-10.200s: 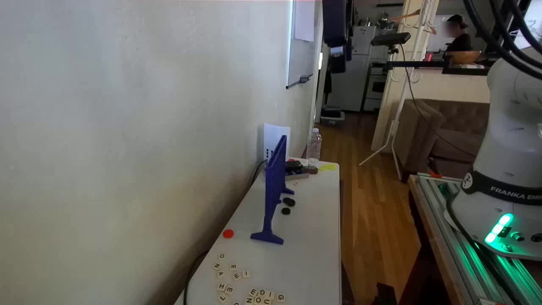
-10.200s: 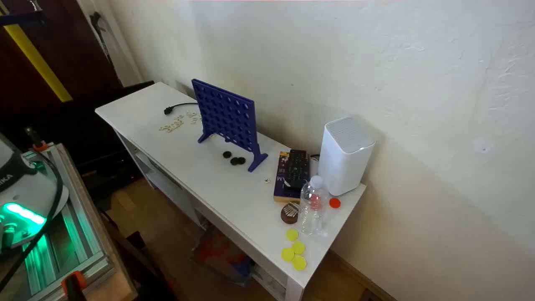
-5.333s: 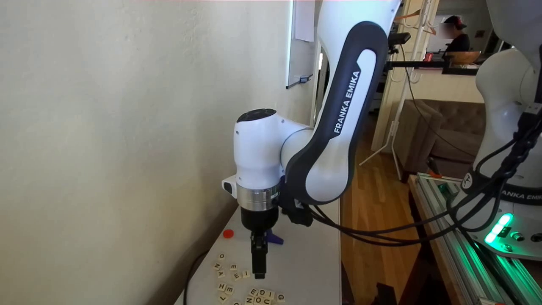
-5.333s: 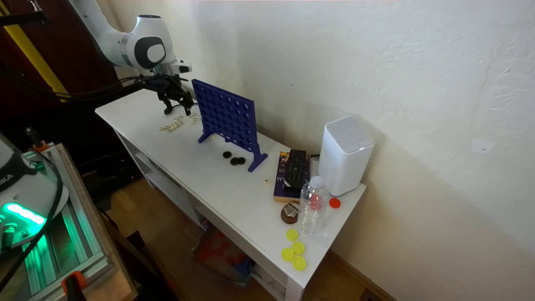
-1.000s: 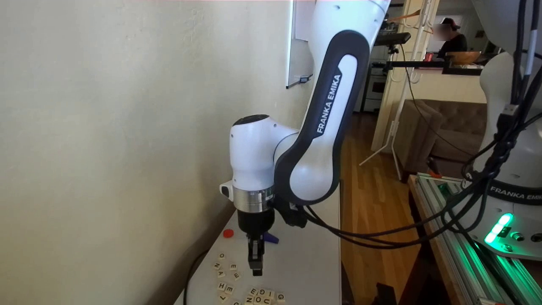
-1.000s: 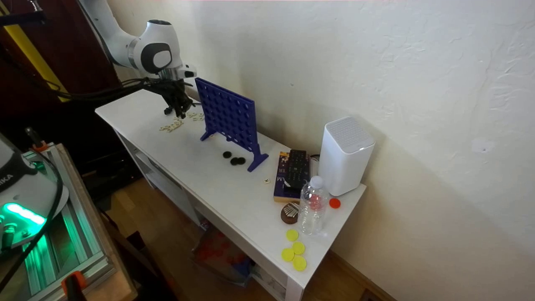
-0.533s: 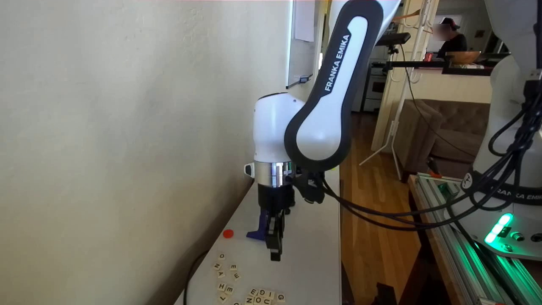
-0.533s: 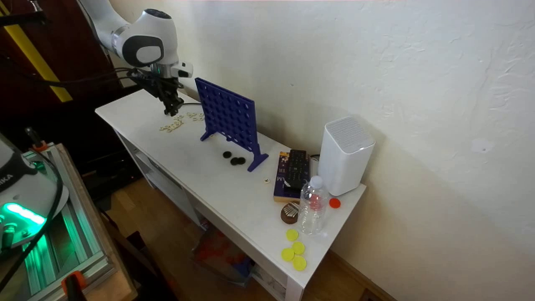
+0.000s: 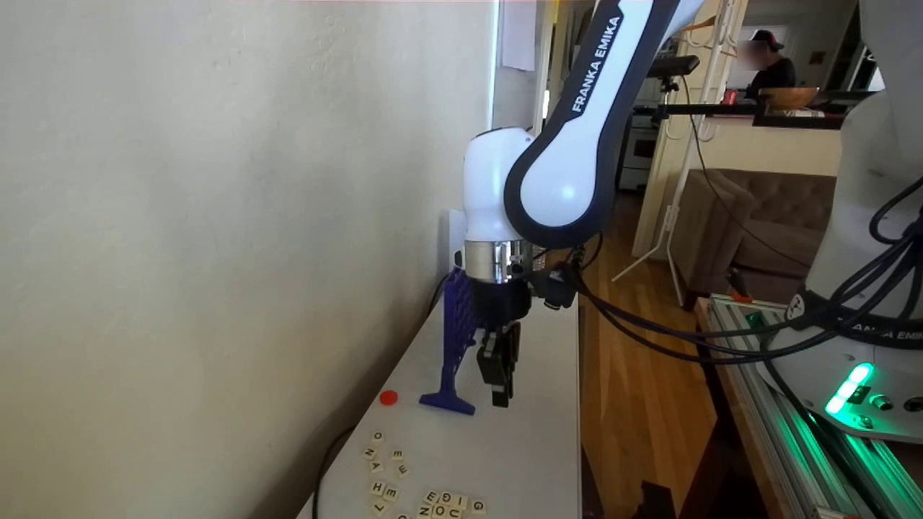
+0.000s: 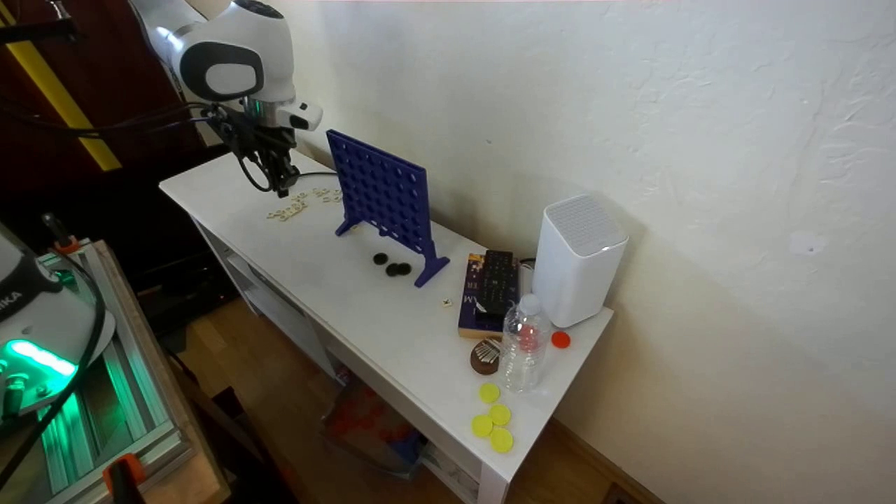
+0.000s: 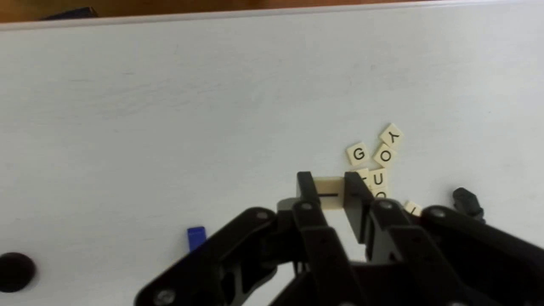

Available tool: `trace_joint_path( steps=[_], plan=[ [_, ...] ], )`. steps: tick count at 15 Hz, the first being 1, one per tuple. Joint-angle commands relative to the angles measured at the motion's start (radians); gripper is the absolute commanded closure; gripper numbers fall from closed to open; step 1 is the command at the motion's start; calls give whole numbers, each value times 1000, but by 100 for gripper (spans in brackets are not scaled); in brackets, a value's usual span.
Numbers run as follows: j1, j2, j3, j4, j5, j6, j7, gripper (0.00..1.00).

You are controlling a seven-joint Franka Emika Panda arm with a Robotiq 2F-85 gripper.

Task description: Move one letter tile to the right

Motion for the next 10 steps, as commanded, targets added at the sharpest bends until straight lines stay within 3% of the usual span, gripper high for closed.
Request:
trace_joint_path(
  steps=[1,4,5,10],
  plan=[
    [50,-21,-54,-8,19,-5,13,78],
    [86,-51,-91,-22,12,-6,58,78],
    [119,-44,-126,-19,-36,6,112,95],
    [15,-92,-222,-36,58,7,106,95]
  ],
)
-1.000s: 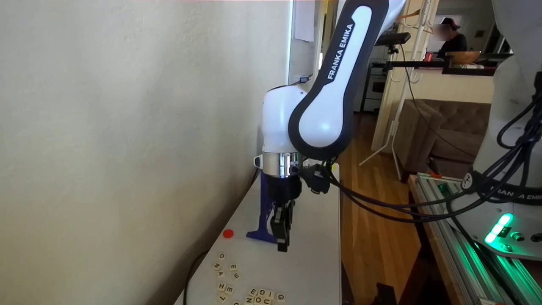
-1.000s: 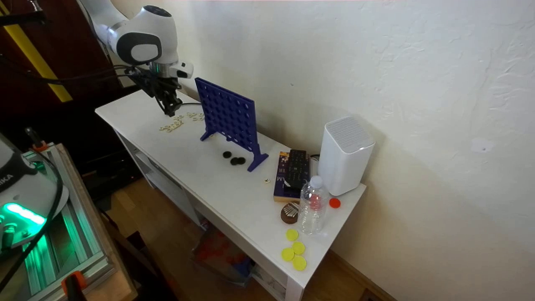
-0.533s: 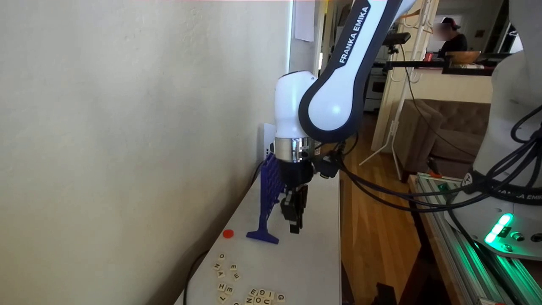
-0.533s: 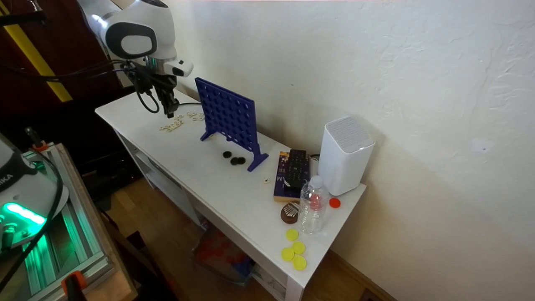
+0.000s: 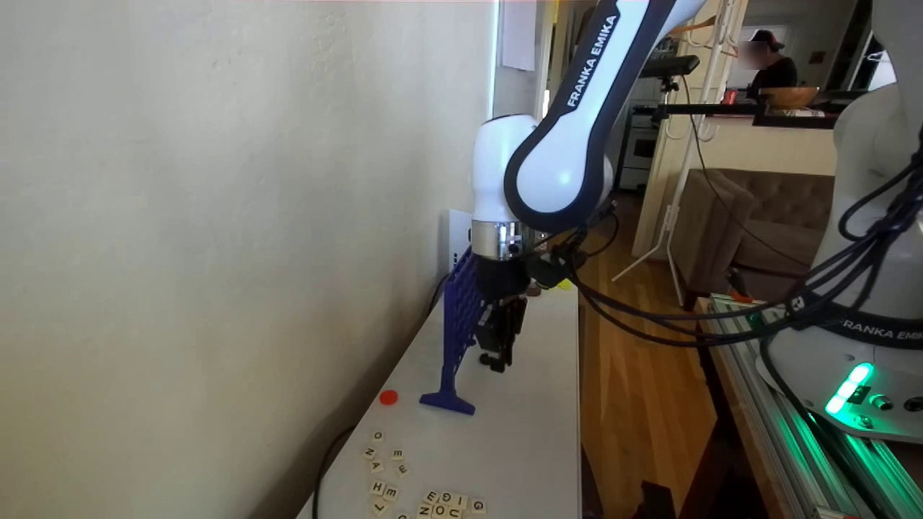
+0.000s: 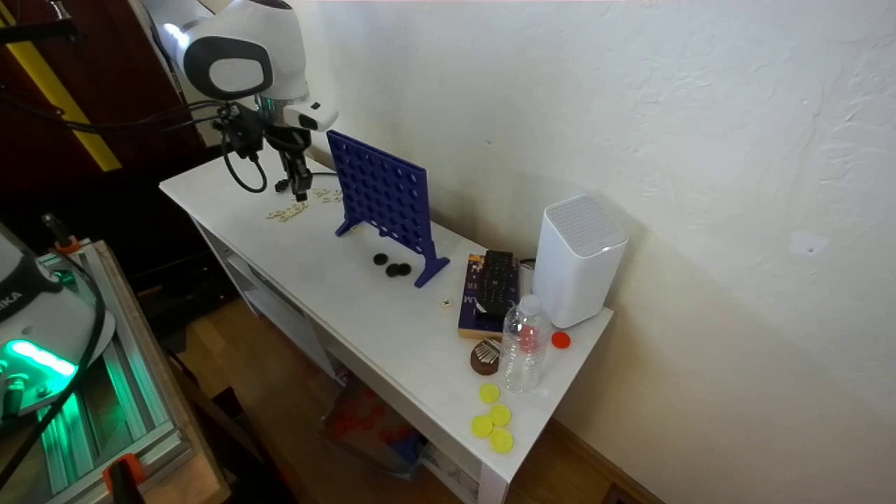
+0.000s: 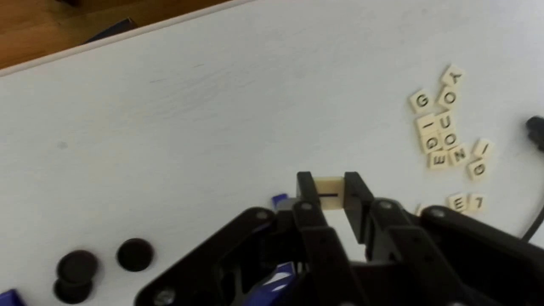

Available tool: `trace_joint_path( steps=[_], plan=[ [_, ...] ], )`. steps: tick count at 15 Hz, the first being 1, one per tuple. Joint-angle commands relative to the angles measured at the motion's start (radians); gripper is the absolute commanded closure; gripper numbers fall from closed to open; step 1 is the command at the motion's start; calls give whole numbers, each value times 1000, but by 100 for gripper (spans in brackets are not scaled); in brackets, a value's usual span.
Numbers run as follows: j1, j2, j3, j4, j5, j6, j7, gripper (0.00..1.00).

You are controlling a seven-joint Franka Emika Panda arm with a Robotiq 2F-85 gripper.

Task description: Move one letter tile to the right

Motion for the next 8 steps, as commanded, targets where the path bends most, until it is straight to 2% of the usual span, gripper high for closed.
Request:
trace_joint_path(
  steps=[1,5,8],
  plan=[
    [-92,-44,-66,-10,72,-12,-19,95],
    [-166,-58,-163,-3,101,-7,22,95],
    [-190,-49,-236,8,103,17,85,95]
  ],
)
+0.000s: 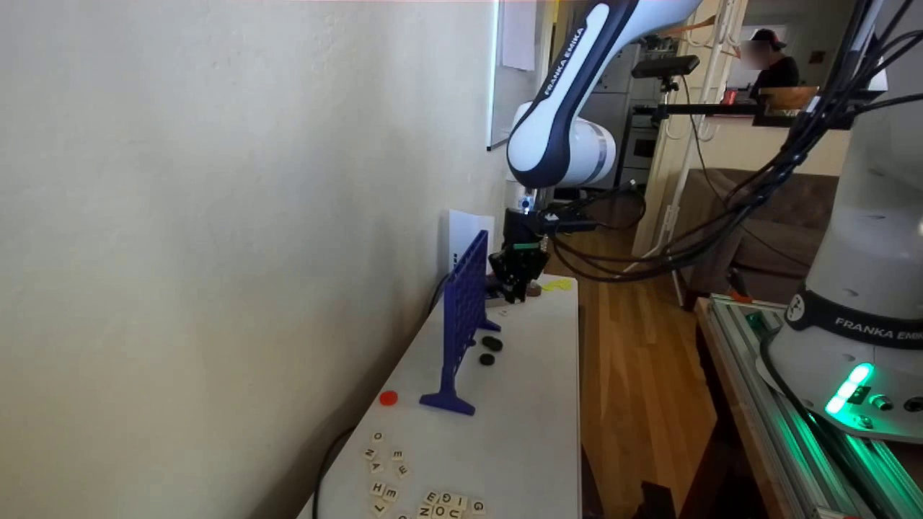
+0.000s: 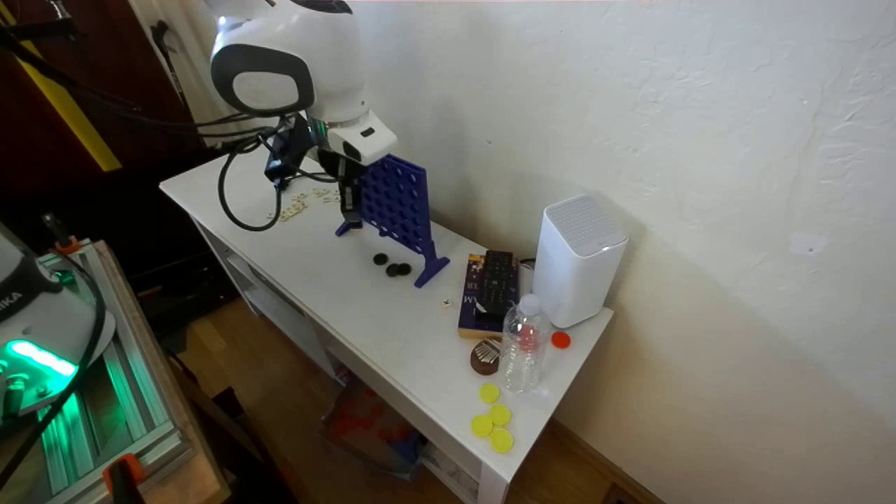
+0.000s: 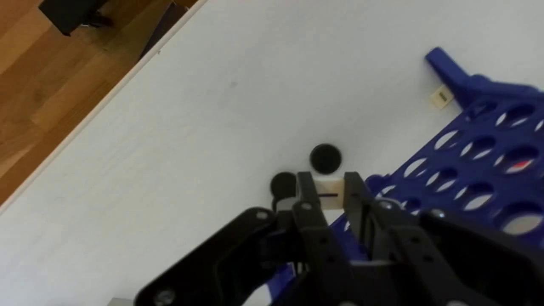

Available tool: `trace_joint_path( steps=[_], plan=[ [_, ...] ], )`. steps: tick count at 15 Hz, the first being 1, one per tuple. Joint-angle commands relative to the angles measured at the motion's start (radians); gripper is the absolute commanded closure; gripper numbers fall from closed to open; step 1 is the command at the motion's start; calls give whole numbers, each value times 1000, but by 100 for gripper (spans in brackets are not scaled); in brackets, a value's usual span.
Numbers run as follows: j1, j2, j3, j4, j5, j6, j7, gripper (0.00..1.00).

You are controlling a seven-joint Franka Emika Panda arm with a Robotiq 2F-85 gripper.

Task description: Move one letter tile to the right

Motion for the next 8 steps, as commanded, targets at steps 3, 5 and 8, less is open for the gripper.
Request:
trace_joint_path(
  steps=[3,5,8],
  plan=[
    [-12,-4,-108,10,20,45,162,95],
    [-2,11,-152,20,9,71,243,95],
    [-13,3,-153,11,-1,62,216,78]
  ],
)
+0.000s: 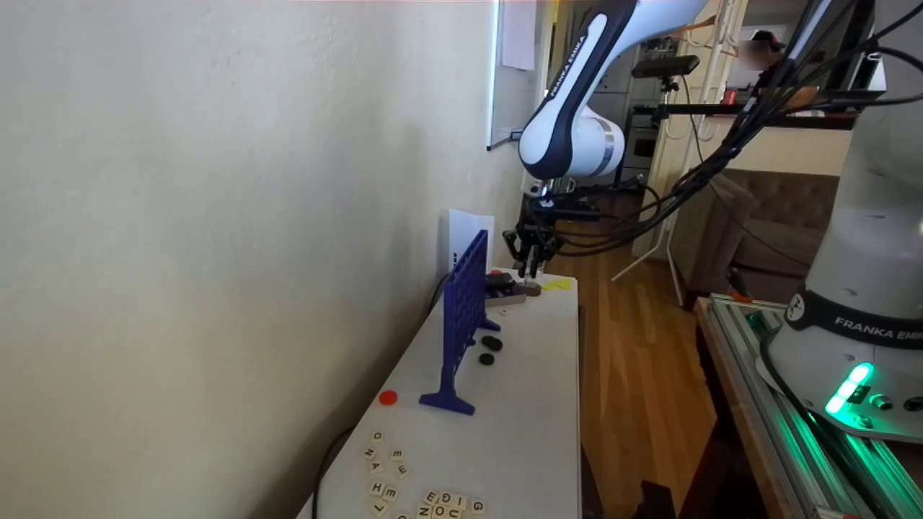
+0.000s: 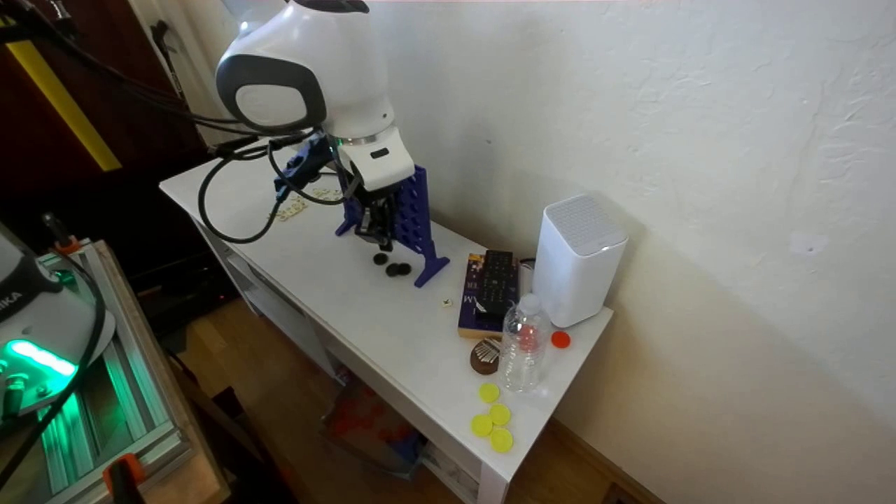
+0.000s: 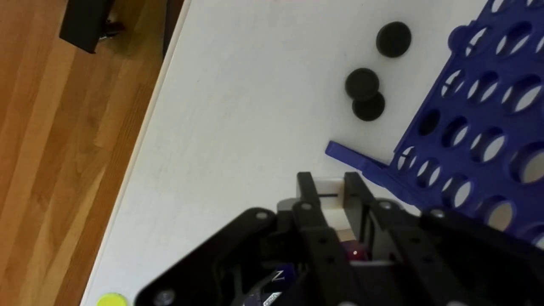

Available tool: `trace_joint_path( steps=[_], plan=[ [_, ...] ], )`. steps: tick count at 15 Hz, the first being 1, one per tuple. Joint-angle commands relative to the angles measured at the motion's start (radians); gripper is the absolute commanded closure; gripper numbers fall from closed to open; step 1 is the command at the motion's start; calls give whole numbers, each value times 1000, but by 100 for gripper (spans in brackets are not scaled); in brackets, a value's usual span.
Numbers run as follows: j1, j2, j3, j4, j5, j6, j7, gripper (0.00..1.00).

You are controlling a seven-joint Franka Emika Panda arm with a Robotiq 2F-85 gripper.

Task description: Move one letter tile to the right

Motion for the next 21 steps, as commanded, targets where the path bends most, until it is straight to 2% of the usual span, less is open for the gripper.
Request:
trace_joint_path(
  steps=[1,3,4,7,10,12,17,21],
  plan=[
    [1,-1,-2,0,-3,-2,1,78],
    [4,-1,1,0,-3,-2,1,78],
    [5,-1,2,0,-2,-2,1,95],
    [10,66,-5,67,1,50,34,95],
    [-36,109,18,145,49,37,14,95],
    [-37,163,7,193,49,57,37,95],
    [-71,234,-16,275,66,-10,107,95],
    [-82,286,-17,311,56,-61,99,95]
  ],
)
